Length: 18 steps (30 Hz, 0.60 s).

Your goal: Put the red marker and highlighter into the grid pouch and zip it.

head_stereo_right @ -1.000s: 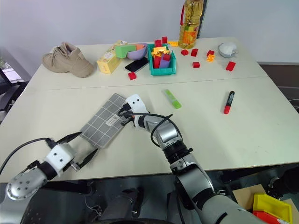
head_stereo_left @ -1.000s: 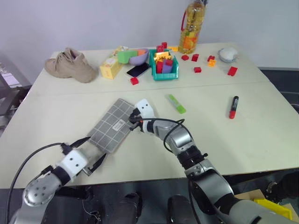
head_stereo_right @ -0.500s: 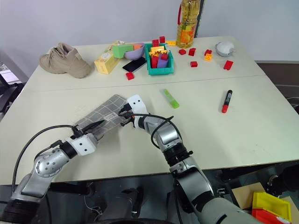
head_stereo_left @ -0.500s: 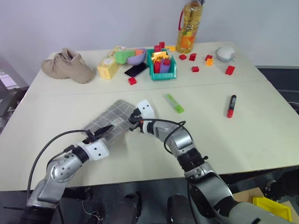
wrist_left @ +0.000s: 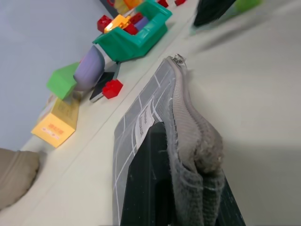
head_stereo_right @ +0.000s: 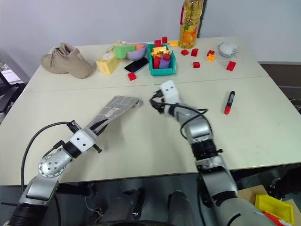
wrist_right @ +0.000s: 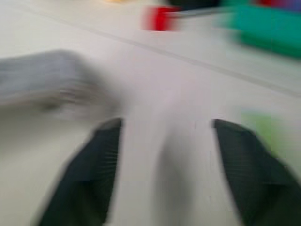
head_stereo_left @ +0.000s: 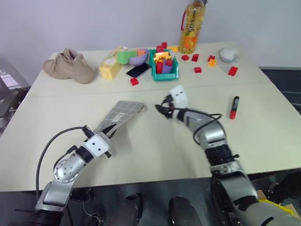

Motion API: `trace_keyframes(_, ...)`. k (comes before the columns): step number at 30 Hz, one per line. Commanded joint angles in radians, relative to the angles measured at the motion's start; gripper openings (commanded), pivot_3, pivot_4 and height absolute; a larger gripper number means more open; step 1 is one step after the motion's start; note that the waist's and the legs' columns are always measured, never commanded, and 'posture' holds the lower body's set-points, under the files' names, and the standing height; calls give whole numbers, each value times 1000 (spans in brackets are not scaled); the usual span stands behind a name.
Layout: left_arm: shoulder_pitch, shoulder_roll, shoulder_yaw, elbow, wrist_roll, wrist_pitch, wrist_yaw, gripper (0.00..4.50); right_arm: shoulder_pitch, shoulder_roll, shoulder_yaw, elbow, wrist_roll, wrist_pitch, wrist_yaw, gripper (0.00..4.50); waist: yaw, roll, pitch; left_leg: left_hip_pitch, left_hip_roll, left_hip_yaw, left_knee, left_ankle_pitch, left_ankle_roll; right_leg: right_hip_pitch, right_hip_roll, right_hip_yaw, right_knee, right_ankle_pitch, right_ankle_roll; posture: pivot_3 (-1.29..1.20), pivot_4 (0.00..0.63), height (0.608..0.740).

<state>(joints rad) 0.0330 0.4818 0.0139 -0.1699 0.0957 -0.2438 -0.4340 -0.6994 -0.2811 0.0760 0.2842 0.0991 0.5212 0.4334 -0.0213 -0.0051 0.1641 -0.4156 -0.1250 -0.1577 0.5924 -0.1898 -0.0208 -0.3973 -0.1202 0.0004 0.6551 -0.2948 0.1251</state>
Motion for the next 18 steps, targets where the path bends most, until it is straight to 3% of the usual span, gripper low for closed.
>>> trace_keyframes(1,-15,-30,-11,-56,-25,18,11,0,-33,-46,-13,39,-32,-38,3,3718,1,0,0,0,0,0,0,0,0,0,0,0,0,0,0,0,150,740)
trace_keyframes(9,-52,-73,-50,-41,11,31,22,0,-55,-16,-13,154,-50,-59,-21,3718,3,0,0,0,1,1,1,0,0,1,0,1,0,0,0,0,150,740)
trace_keyframes(14,-63,-91,-42,-48,-5,37,33,0,-49,1,-49,43,19,-113,33,3718,5,0,0,0,0,1,1,0,0,0,0,1,0,0,0,0,150,740)
trace_keyframes(18,-66,-93,-39,-56,-22,38,25,0,-20,-8,-4,-62,41,-96,124,3718,3,0,0,-1,1,1,1,0,0,0,0,1,0,0,0,0,150,740)
